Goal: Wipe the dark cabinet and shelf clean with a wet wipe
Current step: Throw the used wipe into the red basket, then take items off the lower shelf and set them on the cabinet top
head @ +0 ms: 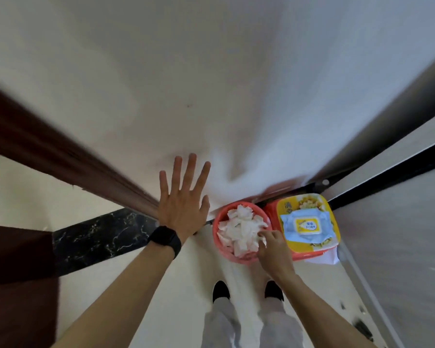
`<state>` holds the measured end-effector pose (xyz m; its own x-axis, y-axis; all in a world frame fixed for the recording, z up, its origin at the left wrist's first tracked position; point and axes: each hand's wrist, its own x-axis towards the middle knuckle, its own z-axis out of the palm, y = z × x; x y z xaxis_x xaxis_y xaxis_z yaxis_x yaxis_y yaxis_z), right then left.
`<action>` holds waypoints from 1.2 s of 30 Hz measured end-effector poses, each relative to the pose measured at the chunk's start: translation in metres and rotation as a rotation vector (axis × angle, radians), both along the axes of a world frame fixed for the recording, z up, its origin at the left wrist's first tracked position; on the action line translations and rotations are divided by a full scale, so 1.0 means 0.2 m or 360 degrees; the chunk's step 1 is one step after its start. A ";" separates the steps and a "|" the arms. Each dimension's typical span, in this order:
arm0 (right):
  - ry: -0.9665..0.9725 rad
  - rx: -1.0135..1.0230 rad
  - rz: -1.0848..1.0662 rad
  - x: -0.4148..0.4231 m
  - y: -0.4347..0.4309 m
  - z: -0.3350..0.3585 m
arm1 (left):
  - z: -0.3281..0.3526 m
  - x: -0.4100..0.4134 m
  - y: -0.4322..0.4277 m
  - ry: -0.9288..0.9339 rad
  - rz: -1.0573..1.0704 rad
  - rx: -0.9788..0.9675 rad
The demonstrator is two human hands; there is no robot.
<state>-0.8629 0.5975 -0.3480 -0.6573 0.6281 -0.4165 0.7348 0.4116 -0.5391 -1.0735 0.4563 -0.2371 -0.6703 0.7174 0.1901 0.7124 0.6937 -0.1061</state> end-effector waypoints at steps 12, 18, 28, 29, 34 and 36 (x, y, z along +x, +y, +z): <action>-0.0387 -0.0063 0.0929 -0.13 0.33 -0.13 | -0.09 -0.01 0.11 -0.0069 0.0252 -0.0087; 0.0111 0.0276 0.1347 -0.28 0.37 0.62 | 0.26 0.31 -0.07 -0.0748 0.0720 -0.0118; 0.1118 0.0386 0.2259 -0.42 -0.59 1.58 | 0.78 1.16 -1.08 -0.0576 0.1918 0.0569; 0.1176 0.0379 0.2354 -0.38 -0.74 1.62 | 0.83 1.29 -1.19 -0.0499 0.2023 0.0575; 0.1586 0.0165 0.2775 -0.03 -1.47 1.77 | 1.06 2.03 -1.65 -0.0173 0.2559 0.0623; 0.1619 0.0036 0.2943 0.19 -1.74 1.82 | 1.12 2.35 -1.79 -0.0073 0.2749 0.0651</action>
